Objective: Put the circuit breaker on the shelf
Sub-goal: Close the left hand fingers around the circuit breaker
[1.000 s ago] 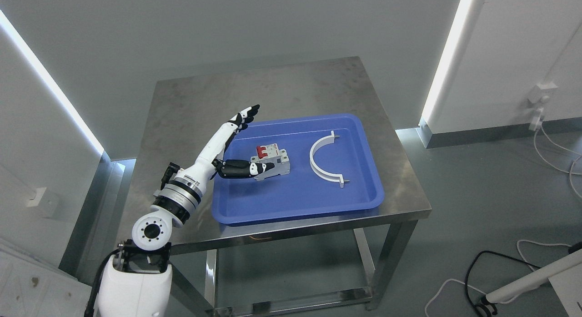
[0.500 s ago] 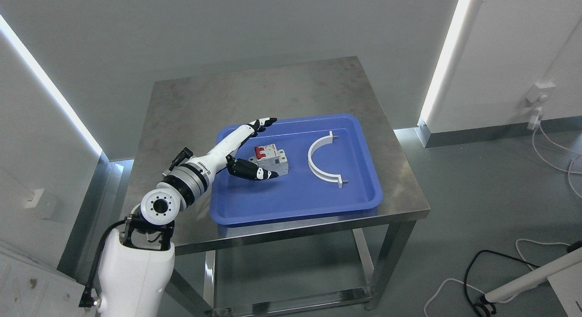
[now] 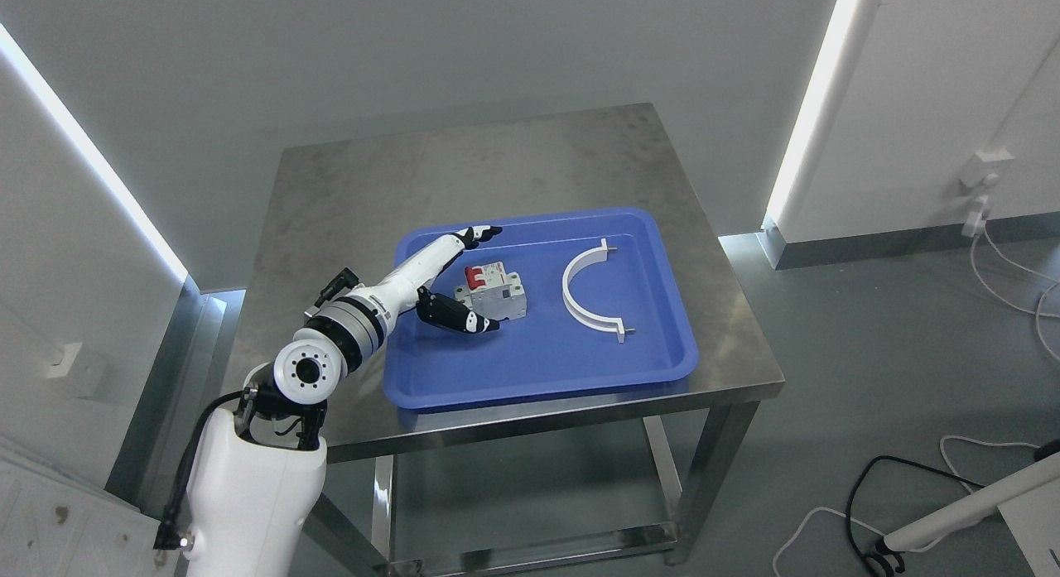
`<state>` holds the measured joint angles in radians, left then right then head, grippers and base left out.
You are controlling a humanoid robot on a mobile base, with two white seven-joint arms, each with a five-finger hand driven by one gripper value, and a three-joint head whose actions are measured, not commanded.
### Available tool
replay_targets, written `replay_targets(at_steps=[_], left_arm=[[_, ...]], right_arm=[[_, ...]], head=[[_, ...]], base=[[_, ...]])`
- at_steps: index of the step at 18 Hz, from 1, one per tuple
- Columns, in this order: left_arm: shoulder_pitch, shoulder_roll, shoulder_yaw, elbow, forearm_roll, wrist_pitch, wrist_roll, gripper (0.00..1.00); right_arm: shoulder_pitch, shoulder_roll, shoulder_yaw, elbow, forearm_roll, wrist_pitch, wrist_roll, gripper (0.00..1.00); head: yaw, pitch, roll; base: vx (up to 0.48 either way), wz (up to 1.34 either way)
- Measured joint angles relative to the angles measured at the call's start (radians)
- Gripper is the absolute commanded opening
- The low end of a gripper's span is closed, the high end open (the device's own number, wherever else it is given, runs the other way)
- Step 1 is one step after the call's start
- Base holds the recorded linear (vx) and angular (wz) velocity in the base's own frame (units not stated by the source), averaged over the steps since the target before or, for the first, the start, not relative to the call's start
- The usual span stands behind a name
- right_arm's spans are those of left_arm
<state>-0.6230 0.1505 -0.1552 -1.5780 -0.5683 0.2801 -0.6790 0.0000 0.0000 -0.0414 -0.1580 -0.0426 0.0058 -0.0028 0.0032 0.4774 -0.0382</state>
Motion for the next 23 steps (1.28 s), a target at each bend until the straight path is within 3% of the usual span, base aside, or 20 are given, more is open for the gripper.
replay_targets(at_steps=[2, 9, 10, 12, 14, 20, 23], left_arm=[[0.0, 0.001, 0.0, 0.005, -0.005, 0.0, 0.0, 0.47], [0.004, -0.041, 0.018, 0.014, -0.008, -0.001, 0.003, 0.49], [0.009, -0.051, 0.024, 0.015, -0.008, -0.003, 0.013, 0.56], [0.017, -0.068, 0.033, 0.016, -0.009, -0.008, 0.063, 0.88], [0.027, -0.081, 0.04, 0.018, -0.009, -0.013, 0.118, 0.99], [0.071, -0.111, 0.068, 0.003, -0.009, -0.061, 0.167, 0.97], [0.101, -0.121, 0.079, -0.004, -0.009, -0.077, 0.147, 0.84]], right_arm=[[0.0, 0.0, 0.0, 0.0, 0.0, 0.0, 0.0, 1.0], [0.0, 0.0, 0.0, 0.0, 0.0, 0.0, 0.005, 1.0], [0.0, 0.0, 0.0, 0.0, 0.0, 0.0, 0.005, 1.0], [0.0, 0.0, 0.0, 0.0, 0.0, 0.0, 0.005, 1.0], [0.0, 0.0, 0.0, 0.0, 0.0, 0.0, 0.003, 1.0], [0.0, 0.0, 0.0, 0.0, 0.0, 0.0, 0.0, 1.0], [0.0, 0.0, 0.0, 0.0, 0.0, 0.0, 0.0, 1.0]], head=[[0.0, 0.0, 0.0], [0.0, 0.0, 0.0], [0.0, 0.0, 0.0], [0.0, 0.0, 0.0], [0.0, 0.0, 0.0], [0.0, 0.0, 0.0], [0.0, 0.0, 0.0]], base=[[0.005, 0.01], [-0.001, -0.01], [0.0, 0.0], [-0.001, 0.03], [-0.004, 0.02], [-0.003, 0.0], [0.0, 0.0]])
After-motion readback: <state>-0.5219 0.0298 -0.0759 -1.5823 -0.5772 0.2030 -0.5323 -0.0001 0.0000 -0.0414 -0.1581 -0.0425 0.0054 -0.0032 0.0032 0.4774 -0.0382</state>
